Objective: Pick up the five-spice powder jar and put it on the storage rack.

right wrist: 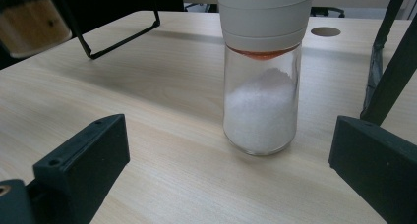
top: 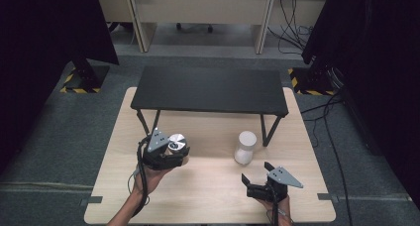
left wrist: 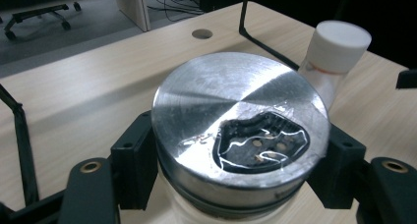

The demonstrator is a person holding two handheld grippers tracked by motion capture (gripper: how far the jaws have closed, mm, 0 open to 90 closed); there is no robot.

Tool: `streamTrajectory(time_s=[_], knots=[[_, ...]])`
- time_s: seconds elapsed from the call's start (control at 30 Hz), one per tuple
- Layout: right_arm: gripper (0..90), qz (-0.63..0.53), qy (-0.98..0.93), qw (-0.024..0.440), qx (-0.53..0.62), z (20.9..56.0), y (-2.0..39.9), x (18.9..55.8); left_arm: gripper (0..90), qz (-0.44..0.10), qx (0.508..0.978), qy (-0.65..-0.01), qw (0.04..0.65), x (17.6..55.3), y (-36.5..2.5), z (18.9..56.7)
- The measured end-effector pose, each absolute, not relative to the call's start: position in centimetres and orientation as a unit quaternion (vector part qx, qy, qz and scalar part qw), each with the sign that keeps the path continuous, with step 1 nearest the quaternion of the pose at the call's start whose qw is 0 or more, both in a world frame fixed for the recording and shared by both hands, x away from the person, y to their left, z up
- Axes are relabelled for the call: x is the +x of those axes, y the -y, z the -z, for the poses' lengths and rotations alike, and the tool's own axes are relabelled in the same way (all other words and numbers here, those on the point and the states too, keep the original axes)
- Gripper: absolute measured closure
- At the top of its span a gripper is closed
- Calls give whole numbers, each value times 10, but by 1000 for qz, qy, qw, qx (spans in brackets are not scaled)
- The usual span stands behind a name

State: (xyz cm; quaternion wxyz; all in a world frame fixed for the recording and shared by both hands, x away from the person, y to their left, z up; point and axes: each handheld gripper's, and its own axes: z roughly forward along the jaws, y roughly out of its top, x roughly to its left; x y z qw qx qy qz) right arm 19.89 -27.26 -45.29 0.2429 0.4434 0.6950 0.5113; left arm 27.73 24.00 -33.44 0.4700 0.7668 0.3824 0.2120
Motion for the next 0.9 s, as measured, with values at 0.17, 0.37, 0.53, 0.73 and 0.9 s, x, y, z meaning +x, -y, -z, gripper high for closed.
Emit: streamTrajectory(time_s=[0.17, 0.37, 0.53, 0.73, 0.9], knots=[[17, -511, -696, 243, 442, 453, 272, 199, 310, -209, 771, -376, 469, 287, -241, 305], [17, -511, -696, 242, 442, 453, 273, 199, 310, -206, 774, -360, 478, 292, -243, 269], [17, -510, -697, 242, 443, 453, 273, 200, 310, -217, 772, -349, 485, 290, -243, 243], [17, -505, -700, 240, 445, 453, 272, 202, 310, -222, 765, -350, 493, 294, -242, 219], [17, -495, -705, 235, 450, 452, 272, 204, 310, -223, 761, -355, 495, 301, -239, 208]])
